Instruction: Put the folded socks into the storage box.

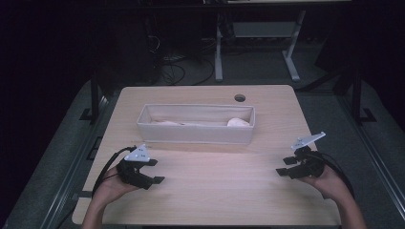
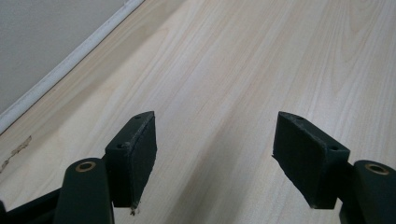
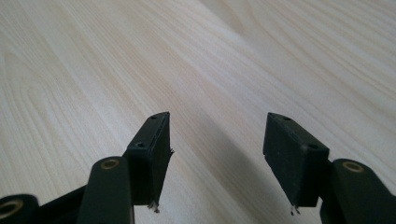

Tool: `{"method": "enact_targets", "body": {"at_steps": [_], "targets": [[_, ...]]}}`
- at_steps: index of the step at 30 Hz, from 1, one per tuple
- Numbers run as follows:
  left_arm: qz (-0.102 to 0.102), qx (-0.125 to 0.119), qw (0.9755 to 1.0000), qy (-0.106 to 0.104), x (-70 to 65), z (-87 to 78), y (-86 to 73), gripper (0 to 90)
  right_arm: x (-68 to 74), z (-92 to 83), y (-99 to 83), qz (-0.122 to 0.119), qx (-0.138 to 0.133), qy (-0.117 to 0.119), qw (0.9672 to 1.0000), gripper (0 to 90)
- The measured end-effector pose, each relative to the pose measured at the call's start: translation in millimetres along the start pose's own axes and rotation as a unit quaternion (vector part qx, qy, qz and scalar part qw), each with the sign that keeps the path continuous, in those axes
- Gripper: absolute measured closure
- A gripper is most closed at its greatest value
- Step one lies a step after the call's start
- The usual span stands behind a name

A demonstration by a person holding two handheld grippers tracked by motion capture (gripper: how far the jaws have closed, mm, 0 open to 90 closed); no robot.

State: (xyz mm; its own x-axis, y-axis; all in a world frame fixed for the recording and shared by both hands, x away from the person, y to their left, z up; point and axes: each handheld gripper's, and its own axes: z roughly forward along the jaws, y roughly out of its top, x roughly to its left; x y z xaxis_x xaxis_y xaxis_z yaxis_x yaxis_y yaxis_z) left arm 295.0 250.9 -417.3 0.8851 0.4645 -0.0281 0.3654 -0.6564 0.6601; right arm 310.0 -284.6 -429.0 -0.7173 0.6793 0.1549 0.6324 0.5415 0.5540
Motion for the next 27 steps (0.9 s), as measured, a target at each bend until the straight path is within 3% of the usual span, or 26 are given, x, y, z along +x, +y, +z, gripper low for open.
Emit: {"method": "enact_targets", "body": {"at_steps": [20,27], "targets": [[-0.003,-0.001,1.0000,0.002,0.8,-2.3,-2.0,30.2,8.9,-4.6,-24.7,0.016,-0.013,-0.002,0.9998,40.2],[-0.003,0.003,1.0000,0.004,1.9,-1.6,-3.3,30.2,18.0,-8.8,-34.0,0.016,-0.030,-0.005,0.9994,40.2]]}}
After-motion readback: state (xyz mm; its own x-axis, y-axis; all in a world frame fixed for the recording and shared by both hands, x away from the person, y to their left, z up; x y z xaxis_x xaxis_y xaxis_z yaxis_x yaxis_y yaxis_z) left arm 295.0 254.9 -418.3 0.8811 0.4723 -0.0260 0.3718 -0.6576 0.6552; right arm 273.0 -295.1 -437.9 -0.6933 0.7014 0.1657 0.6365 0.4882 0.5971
